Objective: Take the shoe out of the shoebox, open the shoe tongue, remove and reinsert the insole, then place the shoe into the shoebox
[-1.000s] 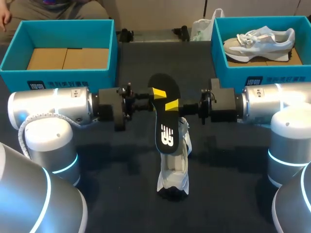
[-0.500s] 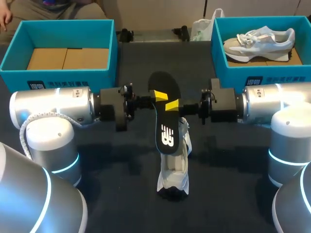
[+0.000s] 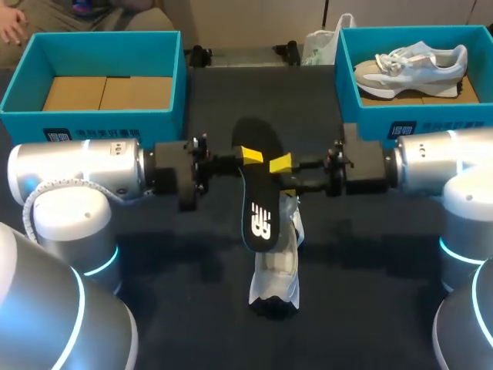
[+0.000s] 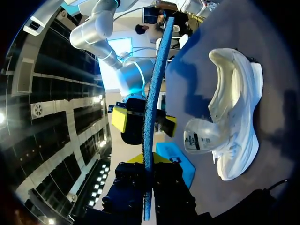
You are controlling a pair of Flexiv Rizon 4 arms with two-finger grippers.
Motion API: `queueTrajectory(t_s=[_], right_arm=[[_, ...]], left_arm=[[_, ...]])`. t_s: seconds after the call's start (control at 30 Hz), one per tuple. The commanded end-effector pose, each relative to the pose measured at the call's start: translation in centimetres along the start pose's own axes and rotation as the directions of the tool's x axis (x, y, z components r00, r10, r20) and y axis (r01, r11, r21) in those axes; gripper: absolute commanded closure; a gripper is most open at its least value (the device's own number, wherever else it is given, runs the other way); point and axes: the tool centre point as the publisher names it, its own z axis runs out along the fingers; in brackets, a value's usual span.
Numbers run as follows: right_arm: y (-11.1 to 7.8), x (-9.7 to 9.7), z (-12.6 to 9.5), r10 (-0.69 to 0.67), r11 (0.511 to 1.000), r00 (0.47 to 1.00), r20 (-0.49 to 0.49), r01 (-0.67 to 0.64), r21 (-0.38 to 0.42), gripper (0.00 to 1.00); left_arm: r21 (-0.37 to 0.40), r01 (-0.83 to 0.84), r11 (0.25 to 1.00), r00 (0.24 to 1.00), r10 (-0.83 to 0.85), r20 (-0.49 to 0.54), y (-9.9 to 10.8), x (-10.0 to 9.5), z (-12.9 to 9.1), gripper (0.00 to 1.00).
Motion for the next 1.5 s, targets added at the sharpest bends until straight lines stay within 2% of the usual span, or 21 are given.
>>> queueTrajectory(t_s=[0.03,0.13,0.2,0.27,0.67,0.77,0.9,1.0,1.03,1.37,1.4,1.43,1.5], right_arm=[[-0.3,0.0,-4.8,-0.036,0.996,0.998,0.047,0.032,0.08,0.0],[-0.3,0.0,-6.0,-0.083,0.992,0.991,0.109,0.072,0.103,0.0],[-0.4,0.0,-6.7,-0.105,0.983,0.986,0.126,0.083,0.166,0.0],[-0.4,0.0,-6.7,-0.105,0.983,0.986,0.126,0.083,0.166,0.0],[-0.4,0.0,-6.7,-0.105,0.983,0.986,0.126,0.083,0.166,0.0],[-0.7,0.0,-8.5,-0.238,0.94,0.95,0.202,0.174,0.292,0.0],[-1.8,-0.4,-10.6,-0.388,0.858,0.894,0.223,0.261,0.443,0.0],[-3.1,-1.4,-11.7,-0.51,0.734,0.837,0.197,0.304,0.607,0.0],[-3.4,-1.6,-11.9,-0.506,0.72,0.84,0.197,0.285,0.632,0.0],[-3.4,-1.6,-11.9,-0.506,0.72,0.84,0.197,0.285,0.632,0.0],[-3.4,-1.6,-11.9,-0.506,0.72,0.84,0.197,0.285,0.632,0.0],[-3.5,-1.5,-12.0,-0.563,0.682,0.808,0.173,0.336,0.65,0.0],[-4.4,-1.5,-12.6,-0.623,0.648,0.76,0.182,0.372,0.665,0.0]], left_arm=[[0.016,0.024,1.0,1.0,-0.023,-0.021,-1.6,-0.8,-2.2,1.0],[0.034,0.052,0.998,0.998,-0.051,-0.028,-2.6,-1.1,-2.9,1.0],[0.052,0.078,0.996,0.996,-0.076,-0.043,-3.3,-1.3,-3.2,1.0],[0.078,0.085,0.993,0.993,-0.078,-0.089,-3.9,-1.7,-3.7,1.0],[0.078,0.085,0.993,0.993,-0.078,-0.089,-3.9,-1.7,-3.7,1.0],[0.1,0.121,0.988,0.991,-0.114,-0.072,-5.0,-1.9,-3.3,1.0],[0.126,0.195,0.973,0.98,-0.19,-0.057,-6.5,-2.7,-3.8,1.0],[0.23,0.341,0.912,0.94,-0.334,-0.069,-8.3,-3.7,-4.9,1.0],[0.23,0.341,0.912,0.94,-0.334,-0.069,-8.3,-3.7,-4.9,1.0],[0.23,0.341,0.912,0.94,-0.334,-0.069,-8.3,-3.7,-4.9,1.0],[0.257,0.365,0.895,0.93,-0.362,-0.06,-8.8,-3.7,-4.5,1.0],[0.279,0.388,0.878,0.919,-0.39,-0.05,-9.4,-3.8,-4.3,1.0],[0.301,0.412,0.86,0.907,-0.418,-0.046,-10.5,-3.9,-4.3,1.0]])
